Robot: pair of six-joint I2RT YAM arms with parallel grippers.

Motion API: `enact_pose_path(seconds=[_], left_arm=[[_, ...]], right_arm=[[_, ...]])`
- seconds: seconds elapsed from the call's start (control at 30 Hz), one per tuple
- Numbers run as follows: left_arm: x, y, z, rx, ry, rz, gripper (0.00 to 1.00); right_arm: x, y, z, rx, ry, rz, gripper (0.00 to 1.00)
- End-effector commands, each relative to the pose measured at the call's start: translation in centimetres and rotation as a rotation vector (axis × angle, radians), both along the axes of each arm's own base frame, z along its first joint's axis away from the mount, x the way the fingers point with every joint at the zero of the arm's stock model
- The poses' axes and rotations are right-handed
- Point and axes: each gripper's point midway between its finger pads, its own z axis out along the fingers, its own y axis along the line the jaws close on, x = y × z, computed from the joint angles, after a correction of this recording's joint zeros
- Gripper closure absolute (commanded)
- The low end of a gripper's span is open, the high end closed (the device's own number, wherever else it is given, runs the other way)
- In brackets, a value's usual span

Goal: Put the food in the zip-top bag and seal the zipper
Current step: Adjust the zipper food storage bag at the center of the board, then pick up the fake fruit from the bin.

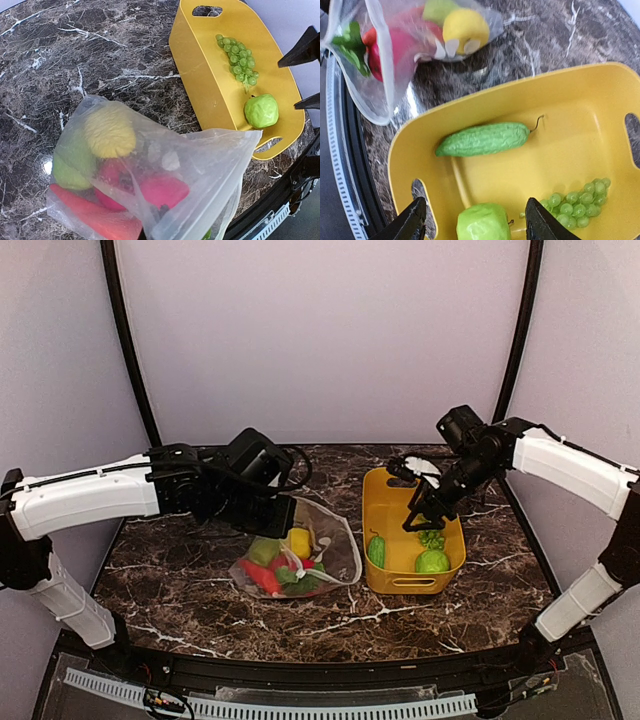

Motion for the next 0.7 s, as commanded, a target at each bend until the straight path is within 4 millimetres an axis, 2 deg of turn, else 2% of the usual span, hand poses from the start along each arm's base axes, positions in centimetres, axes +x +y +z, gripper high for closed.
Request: enact_pose_path(seconds=[0.0,0.07,0.27,0.33,0.37,0.4,0.43,0.67], left_arm=[[0.2,0.3,2.5,-0.032,-0.051,-0.011,0.99],[0.2,0.8,2.6,-0.026,-0.061,0.001,0.99],[0.0,1.8,2.5,-0.048,-0.08,0.023,0.99],[0.0,2.0,2.4,-0.051,-0.086,0.027,0.99],[-0.1,2.2,2.2,-0.048,-0.086,0.028,0.99],[-0.1,2.2,2.1,-0.046,-0.086,0.028,0.99],[-0.1,2.3,2.0,-0.043,-0.085,0.026,0.99],[-0.2,2.8,1.8,-0.04,-0.094,0.03,0.99]], right_arm=[[-0.3,-2.6,-4.5,-0.177,-0.005,0.048,0.35],[-0.3,-3.7,-5.8,-0.249,-0.003,0.06,0.36],[-0.8,-5.9,-8.0,-0.378,0.011,0.067,0.35],[-1.1,-6.2,-8.5,-0.394,0.036,0.069,0.3],[-1.3,-6.3,-8.8,-0.406,0.049,0.067,0.21],[-1.3,-6.5,-9.0,-0.418,0.062,0.059,0.08],[-1.3,-6.6,-9.3,-0.429,0.075,0.054,0.02],[-1.6,-7.2,-10.4,-0.47,0.125,0.035,0.01]])
